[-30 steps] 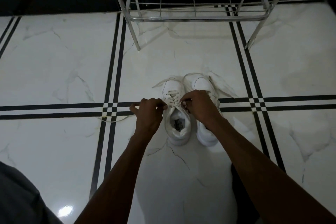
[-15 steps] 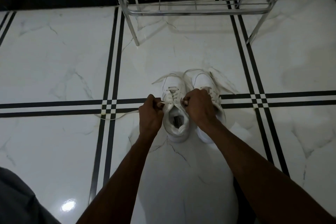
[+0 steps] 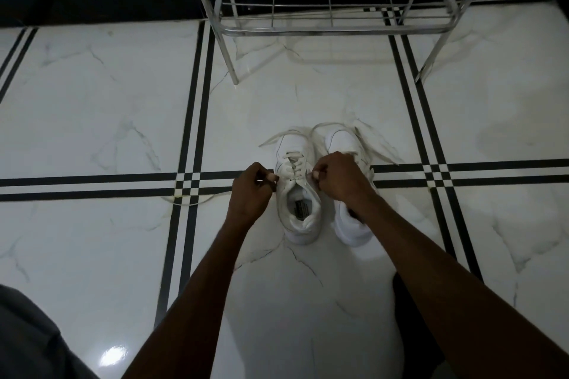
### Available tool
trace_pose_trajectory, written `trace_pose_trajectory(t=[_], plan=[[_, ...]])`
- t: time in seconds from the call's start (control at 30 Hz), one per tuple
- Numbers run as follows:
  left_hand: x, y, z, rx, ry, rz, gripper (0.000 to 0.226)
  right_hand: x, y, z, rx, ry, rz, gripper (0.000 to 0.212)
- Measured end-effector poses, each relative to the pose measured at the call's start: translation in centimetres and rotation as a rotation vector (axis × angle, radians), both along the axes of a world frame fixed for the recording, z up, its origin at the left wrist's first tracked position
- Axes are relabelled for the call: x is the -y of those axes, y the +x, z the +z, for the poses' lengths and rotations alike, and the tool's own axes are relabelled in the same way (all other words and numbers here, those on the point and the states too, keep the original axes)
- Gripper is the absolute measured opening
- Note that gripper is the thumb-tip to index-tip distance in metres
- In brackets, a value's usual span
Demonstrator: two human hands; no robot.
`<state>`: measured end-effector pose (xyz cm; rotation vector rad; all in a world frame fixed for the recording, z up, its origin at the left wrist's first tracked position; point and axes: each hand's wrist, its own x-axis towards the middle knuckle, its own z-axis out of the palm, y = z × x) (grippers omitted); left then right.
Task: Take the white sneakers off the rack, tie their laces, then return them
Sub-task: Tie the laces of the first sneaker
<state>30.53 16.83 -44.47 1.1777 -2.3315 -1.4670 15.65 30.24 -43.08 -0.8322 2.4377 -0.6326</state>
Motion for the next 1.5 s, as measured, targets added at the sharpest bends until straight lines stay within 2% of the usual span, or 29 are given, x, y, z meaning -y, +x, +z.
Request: trace_pose_trajectory(t=[0.13, 0.27, 0.33, 0.43, 0.53, 0.7, 0.8, 0.9, 1.0, 1.23, 1.37, 1.43, 1.5], plan=[[1.6, 0.3, 0.9, 0.000, 0.150, -0.072, 0.029, -0.4, -1.6, 3.0, 0.336, 0.019, 0.016, 0.022], [1.7, -0.6, 3.0, -0.223, 0.512, 0.071, 0.041, 0.5, -2.4, 4.2, 0.666, -0.344, -0.243, 0.029], [1.5, -1.5, 3.9, -0.280, 0.572, 0.058, 0.040, 0.9, -2.3, 4.3, 0.824, -0.493, -0.300, 0.034], [1.0, -2.5, 4.3, -0.327, 0.568, 0.057, 0.029, 1.1, -1.7, 4.0, 0.945, -0.635, -0.318, 0.026], [0.7, -2.7, 4.0, -0.320, 0.510, 0.059, 0.022, 1.3, -1.2, 2.8, 0.850, -0.688, -0.300, 0.021], [0.0, -2.6, 3.8, -0.305, 0.328, -0.077, 0.024, 1.4, -0.7, 1.7, 0.601, -0.549, -0.200, 0.043], [0.1, -2.7, 3.6, -0.299, 0.203, -0.149, 0.028, 1.5, -0.5, 2.0, 0.543, -0.486, -0.161, 0.040], [0.6, -2.8, 3.2, -0.264, 0.107, -0.211, 0.032, 1.7, -0.3, 2.0, 0.564, -0.498, -0.265, 0.023], [0.7, -2.9, 2.9, -0.254, 0.014, -0.275, 0.034, 1.9, -0.5, 1.7, 0.614, -0.511, -0.356, 0.019], [0.7, -3.1, 3.4, -0.290, -0.015, -0.320, 0.028, 2.0, -0.3, 1.9, 0.642, -0.554, -0.195, 0.016], [0.8, -3.0, 3.2, -0.284, -0.022, -0.304, 0.059, 1.9, -0.4, 2.3, 0.631, -0.564, -0.092, 0.022], [0.8, -3.1, 3.2, -0.293, -0.018, -0.306, 0.077, 2.2, -0.4, 2.2, 0.548, -0.544, -0.145, 0.026], [0.9, -3.2, 2.9, -0.297, 0.059, -0.275, 0.086, 2.5, -0.3, 1.9, 0.530, -0.546, -0.246, 0.028]])
